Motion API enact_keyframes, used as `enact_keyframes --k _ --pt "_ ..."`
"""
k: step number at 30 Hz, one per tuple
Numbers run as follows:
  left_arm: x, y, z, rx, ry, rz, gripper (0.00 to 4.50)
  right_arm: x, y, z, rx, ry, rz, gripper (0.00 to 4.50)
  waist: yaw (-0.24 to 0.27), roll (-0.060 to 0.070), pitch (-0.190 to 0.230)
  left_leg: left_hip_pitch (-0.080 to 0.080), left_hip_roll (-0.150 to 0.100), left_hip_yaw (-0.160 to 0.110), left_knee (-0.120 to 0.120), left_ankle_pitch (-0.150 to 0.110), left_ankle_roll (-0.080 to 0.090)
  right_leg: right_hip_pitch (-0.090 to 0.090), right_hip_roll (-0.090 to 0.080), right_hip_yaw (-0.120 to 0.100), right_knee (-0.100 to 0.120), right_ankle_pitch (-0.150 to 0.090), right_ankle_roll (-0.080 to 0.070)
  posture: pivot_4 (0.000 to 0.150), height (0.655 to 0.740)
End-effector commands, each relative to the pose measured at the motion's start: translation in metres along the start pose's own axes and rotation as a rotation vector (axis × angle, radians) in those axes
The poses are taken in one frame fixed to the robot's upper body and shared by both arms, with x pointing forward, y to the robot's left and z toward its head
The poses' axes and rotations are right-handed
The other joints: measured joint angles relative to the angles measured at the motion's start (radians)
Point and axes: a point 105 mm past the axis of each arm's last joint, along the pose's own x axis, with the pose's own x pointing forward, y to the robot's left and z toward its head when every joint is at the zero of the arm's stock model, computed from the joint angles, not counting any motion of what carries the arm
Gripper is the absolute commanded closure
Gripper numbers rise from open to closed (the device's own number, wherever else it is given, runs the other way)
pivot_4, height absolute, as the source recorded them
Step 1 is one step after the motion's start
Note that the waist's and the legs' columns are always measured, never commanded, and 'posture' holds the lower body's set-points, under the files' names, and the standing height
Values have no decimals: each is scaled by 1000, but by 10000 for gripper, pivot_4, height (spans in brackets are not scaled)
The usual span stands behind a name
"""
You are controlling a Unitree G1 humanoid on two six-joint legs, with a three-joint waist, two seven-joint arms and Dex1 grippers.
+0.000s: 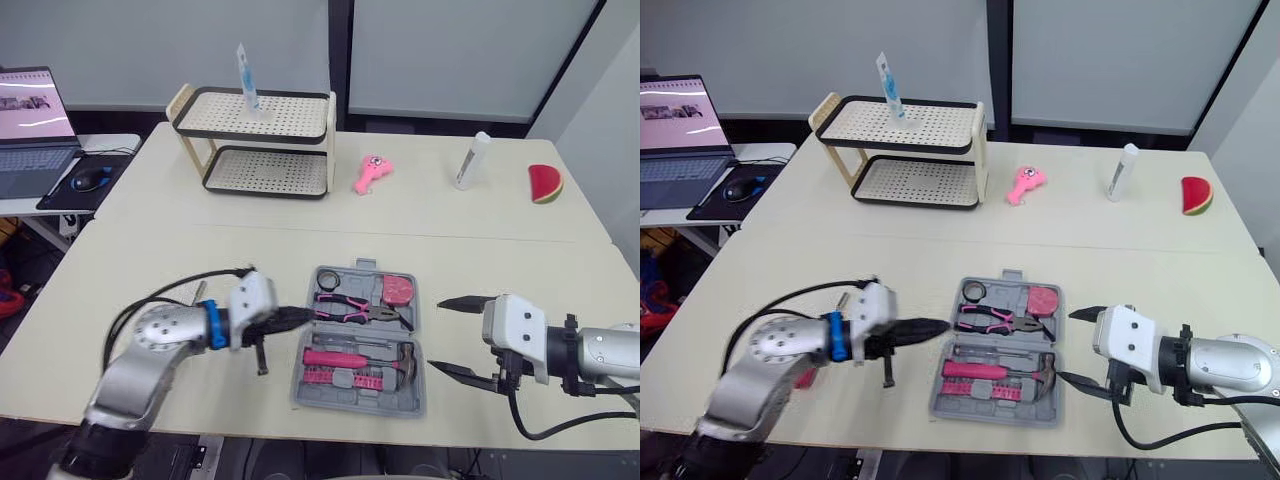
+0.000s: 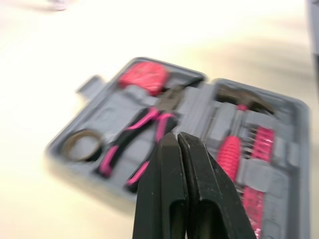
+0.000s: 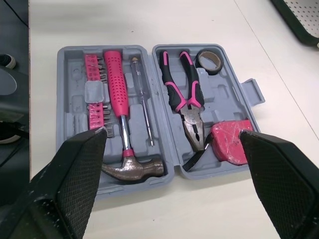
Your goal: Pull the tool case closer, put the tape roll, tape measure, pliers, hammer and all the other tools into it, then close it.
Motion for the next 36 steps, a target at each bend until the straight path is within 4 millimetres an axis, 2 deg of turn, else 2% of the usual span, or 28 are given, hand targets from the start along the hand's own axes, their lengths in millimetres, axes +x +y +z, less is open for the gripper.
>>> enact_keyframes --k 1,2,5,8,12,14,19,25,33,36 --pt "-45 28 1 -50 -3 242 40958 -1 -4 6 -18 -40 -3 0 0 0 0 0 0 0 0 0 0 0 0 0 0 0 0 1500 7350" --pt "-57 34 -3 -69 12 293 39268 -1 -5 6 -3 -42 2 0 1 0 0 0 0 0 0 0 0 0 0 0 0 0 0 1500 7350" --pt "-114 50 -25 -125 90 454 30220 -11 -12 0 34 -34 -24 0 0 -1 1 0 0 0 0 0 0 0 0 -1 0 0 0 1500 7350" --pt "-160 59 -46 -197 154 581 20712 -24 -20 -13 64 1 -67 0 0 -2 1 0 1 0 -1 0 0 -1 0 -1 0 -1 -2 1500 7350" --pt "-204 59 -76 -291 240 696 7833 -44 -22 -35 113 71 -118 0 6 -2 1 0 1 1 -1 0 0 -1 0 -1 0 -1 -2 1500 7350" --pt "-214 55 -87 -335 265 708 1615 -51 -20 -44 139 94 -133 0 6 -3 1 0 1 1 -1 0 0 0 0 -2 0 -1 -2 1500 7350" --pt "-220 40 -102 -406 317 645 614 -70 -4 -64 204 153 -146 0 3 -5 0 1 2 1 -1 0 0 0 0 -2 1 -1 -3 1500 7350" --pt "-230 32 -109 -425 365 611 614 -92 7 -82 249 213 -189 0 1 -6 -2 2 6 3 -1 0 -1 1 4 -2 1 -3 -5 1500 7350" --pt "-223 21 -112 -424 370 583 614 -93 16 -96 249 245 -202 0 -1 -6 -2 5 9 7 -2 -1 -2 1 6 1 1 -3 -6 1500 7350" --pt "-218 19 -112 -431 355 592 614 -83 13 -89 191 216 -195 0 -1 -6 -2 5 9 7 -2 -1 -2 1 6 2 1 -3 -6 1500 7350"
